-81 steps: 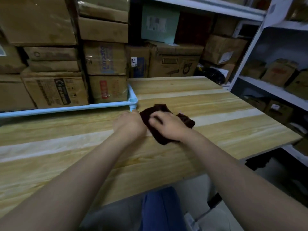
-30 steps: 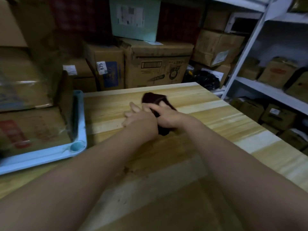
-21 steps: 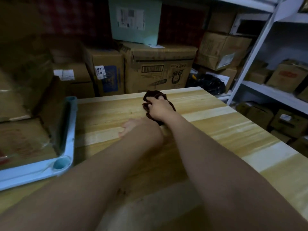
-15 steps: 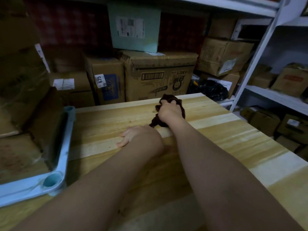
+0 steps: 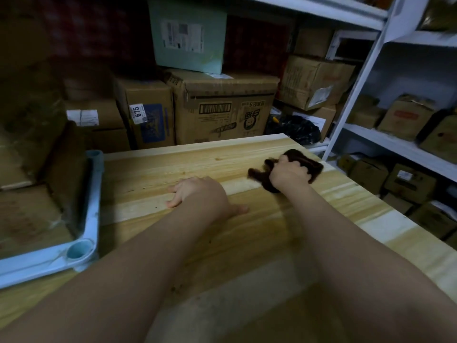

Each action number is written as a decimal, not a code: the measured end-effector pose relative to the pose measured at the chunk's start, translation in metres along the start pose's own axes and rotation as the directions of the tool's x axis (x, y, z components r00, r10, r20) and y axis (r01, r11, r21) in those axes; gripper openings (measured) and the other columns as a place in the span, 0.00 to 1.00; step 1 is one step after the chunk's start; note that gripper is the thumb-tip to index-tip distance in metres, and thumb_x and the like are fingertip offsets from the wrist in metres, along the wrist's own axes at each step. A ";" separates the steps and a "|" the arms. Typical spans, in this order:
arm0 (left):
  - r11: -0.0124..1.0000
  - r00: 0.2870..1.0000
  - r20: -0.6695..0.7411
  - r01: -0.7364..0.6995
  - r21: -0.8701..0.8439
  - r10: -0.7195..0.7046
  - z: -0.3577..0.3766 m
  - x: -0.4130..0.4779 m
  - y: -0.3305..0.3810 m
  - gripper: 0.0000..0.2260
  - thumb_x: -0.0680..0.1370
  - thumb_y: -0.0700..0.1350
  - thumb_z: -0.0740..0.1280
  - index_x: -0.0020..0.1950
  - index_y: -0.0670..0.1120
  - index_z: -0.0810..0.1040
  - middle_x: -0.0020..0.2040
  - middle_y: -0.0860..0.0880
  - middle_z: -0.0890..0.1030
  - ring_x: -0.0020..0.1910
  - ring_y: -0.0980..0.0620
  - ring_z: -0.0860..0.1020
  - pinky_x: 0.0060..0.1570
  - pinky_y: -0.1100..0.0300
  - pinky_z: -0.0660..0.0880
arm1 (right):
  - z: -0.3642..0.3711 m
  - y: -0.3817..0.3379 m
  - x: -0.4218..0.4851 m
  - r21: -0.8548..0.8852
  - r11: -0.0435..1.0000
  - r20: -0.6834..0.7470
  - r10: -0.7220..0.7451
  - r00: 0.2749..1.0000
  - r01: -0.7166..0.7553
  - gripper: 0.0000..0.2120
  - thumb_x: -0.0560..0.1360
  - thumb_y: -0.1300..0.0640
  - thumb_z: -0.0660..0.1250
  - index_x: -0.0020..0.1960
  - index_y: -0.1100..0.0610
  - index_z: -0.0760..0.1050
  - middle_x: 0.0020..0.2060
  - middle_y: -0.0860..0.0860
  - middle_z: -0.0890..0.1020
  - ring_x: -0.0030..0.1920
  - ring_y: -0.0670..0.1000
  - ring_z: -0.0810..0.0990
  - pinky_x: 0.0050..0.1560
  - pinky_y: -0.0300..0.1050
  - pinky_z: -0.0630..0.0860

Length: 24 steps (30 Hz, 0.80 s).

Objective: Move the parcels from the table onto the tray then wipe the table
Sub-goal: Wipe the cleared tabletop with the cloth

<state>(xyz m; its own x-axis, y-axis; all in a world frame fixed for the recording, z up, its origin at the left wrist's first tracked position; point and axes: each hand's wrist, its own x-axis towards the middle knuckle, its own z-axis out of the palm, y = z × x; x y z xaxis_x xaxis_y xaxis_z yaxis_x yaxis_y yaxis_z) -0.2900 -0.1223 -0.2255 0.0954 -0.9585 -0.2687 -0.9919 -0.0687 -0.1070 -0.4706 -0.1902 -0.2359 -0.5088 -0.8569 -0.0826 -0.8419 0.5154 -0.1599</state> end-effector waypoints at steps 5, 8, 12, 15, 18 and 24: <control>0.952 0.987 -0.135 -0.118 -0.281 0.082 -0.001 -0.018 -0.014 0.49 0.64 0.80 0.35 0.79 0.54 0.38 0.77 0.37 0.57 0.72 0.33 0.63 0.65 0.38 0.68 | 0.005 -0.012 -0.066 -0.006 0.887 -0.022 -0.462 0.887 0.462 0.18 0.83 0.52 0.51 0.71 0.54 0.66 0.63 0.63 0.75 0.62 0.65 0.75 0.62 0.55 0.71; 0.861 0.972 -0.235 -0.140 -0.490 0.024 -0.006 -0.028 -0.032 0.42 0.72 0.74 0.41 0.79 0.51 0.42 0.79 0.39 0.51 0.74 0.34 0.59 0.69 0.41 0.61 | 0.006 -0.028 -0.113 0.052 0.763 0.038 -0.646 0.762 0.644 0.20 0.82 0.50 0.55 0.71 0.55 0.69 0.62 0.61 0.78 0.61 0.63 0.77 0.58 0.51 0.71; 0.795 0.970 -0.218 -0.047 -0.604 -0.108 0.001 -0.040 -0.033 0.38 0.76 0.71 0.45 0.79 0.49 0.50 0.78 0.39 0.54 0.75 0.35 0.57 0.71 0.41 0.57 | 0.018 -0.027 -0.154 0.035 0.618 0.070 -0.785 0.615 0.785 0.33 0.78 0.39 0.61 0.78 0.52 0.61 0.72 0.58 0.71 0.69 0.60 0.69 0.69 0.54 0.69; 0.863 0.977 -0.213 -0.109 -0.494 0.002 0.005 -0.066 -0.013 0.37 0.77 0.69 0.45 0.79 0.48 0.52 0.78 0.39 0.53 0.76 0.36 0.53 0.73 0.40 0.55 | 0.021 -0.003 -0.137 0.031 0.765 0.067 -0.644 0.762 0.643 0.30 0.77 0.43 0.58 0.76 0.52 0.64 0.69 0.57 0.73 0.66 0.61 0.71 0.66 0.56 0.72; 0.926 0.958 -0.225 -0.240 -0.291 0.177 0.009 -0.094 0.006 0.35 0.78 0.68 0.44 0.78 0.49 0.57 0.78 0.40 0.56 0.76 0.38 0.54 0.73 0.37 0.51 | 0.016 0.052 -0.100 -0.082 0.902 0.035 -0.421 0.906 0.423 0.27 0.72 0.42 0.54 0.68 0.46 0.71 0.66 0.55 0.75 0.62 0.61 0.71 0.64 0.57 0.71; 0.936 0.943 -0.105 -0.327 -0.126 0.315 0.025 -0.117 0.014 0.31 0.79 0.67 0.48 0.73 0.48 0.68 0.73 0.43 0.67 0.72 0.40 0.64 0.71 0.34 0.54 | -0.019 0.172 -0.090 -0.004 0.967 -0.006 0.256 0.967 -0.256 0.27 0.81 0.46 0.56 0.78 0.52 0.57 0.76 0.64 0.60 0.73 0.72 0.58 0.74 0.67 0.54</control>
<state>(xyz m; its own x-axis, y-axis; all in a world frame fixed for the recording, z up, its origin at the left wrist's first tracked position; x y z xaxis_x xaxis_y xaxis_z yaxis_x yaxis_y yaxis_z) -0.3133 -0.0040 -0.2198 -0.2317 -0.9547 -0.1869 -0.9707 0.2144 0.1086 -0.5734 -0.0244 -0.2374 -0.7084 -0.6963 -0.1152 -0.6844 0.7176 -0.1291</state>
